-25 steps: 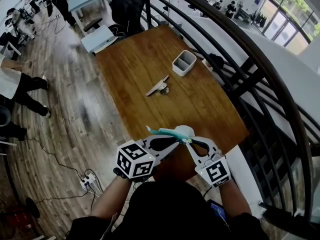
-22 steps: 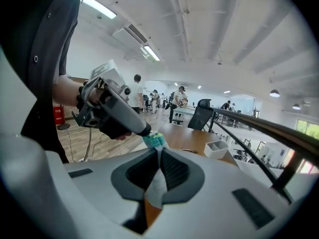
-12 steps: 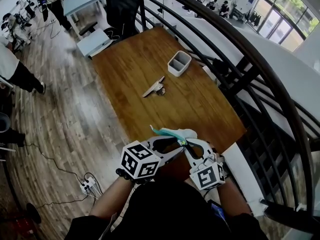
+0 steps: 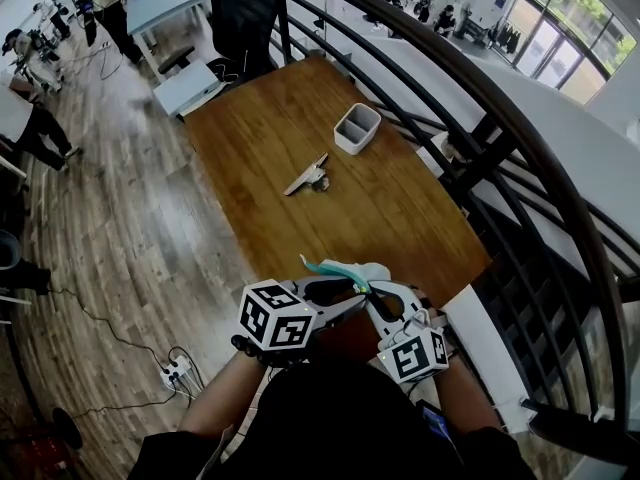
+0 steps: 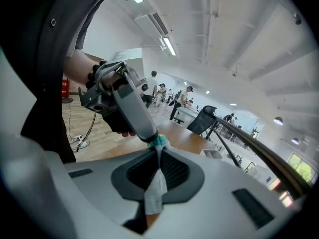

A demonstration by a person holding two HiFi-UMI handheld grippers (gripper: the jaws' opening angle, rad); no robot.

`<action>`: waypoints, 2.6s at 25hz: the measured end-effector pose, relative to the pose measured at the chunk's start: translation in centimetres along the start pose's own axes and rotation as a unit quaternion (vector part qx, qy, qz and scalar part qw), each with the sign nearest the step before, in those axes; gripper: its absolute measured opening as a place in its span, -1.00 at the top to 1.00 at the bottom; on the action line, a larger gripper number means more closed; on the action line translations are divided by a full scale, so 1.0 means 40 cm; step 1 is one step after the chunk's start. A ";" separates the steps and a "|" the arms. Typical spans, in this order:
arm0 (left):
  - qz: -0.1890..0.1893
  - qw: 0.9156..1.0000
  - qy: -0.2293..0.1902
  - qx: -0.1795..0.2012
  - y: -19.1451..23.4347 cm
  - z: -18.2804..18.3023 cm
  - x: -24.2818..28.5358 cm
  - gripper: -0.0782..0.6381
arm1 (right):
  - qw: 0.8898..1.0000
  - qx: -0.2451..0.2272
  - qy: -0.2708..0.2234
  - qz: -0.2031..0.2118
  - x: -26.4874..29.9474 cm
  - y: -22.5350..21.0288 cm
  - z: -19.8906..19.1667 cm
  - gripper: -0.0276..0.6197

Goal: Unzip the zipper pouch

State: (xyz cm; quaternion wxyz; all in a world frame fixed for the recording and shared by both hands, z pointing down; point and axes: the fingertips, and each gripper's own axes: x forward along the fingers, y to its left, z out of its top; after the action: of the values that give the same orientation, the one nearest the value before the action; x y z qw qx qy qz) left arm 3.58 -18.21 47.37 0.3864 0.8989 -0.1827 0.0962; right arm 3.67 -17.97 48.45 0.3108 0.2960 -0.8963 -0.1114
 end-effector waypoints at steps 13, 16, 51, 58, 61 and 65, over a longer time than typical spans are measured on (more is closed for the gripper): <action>-0.016 0.999 -0.012 -0.039 0.009 -0.003 -0.017 0.57 | 0.999 0.032 0.004 -0.005 -0.021 -0.011 -0.027 0.89; -0.011 1.000 0.001 -0.028 0.015 -0.009 -0.014 0.57 | 0.999 0.032 0.002 -0.001 -0.017 -0.006 -0.024 0.89; -0.013 0.999 0.028 -0.011 0.016 -0.003 0.007 0.73 | 0.999 0.023 0.022 0.007 -0.008 0.006 -0.055 0.88; -0.006 1.000 0.025 0.017 0.013 0.002 -0.004 0.74 | 0.999 0.028 0.013 0.017 -0.019 0.016 -0.048 0.66; 0.001 0.999 0.034 0.026 0.020 -0.005 -0.005 0.74 | 0.999 0.034 0.002 0.022 -0.026 0.016 -0.033 0.54; 0.011 0.998 0.046 0.038 0.026 -0.019 0.002 0.74 | 0.999 0.039 -0.004 0.032 -0.024 0.016 -0.024 0.50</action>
State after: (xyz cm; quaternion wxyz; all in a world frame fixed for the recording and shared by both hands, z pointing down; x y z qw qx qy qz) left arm 3.21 -18.35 48.60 0.3592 0.9054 -0.1709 0.1481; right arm 4.58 -16.89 48.95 0.2985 0.2789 -0.9102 -0.0678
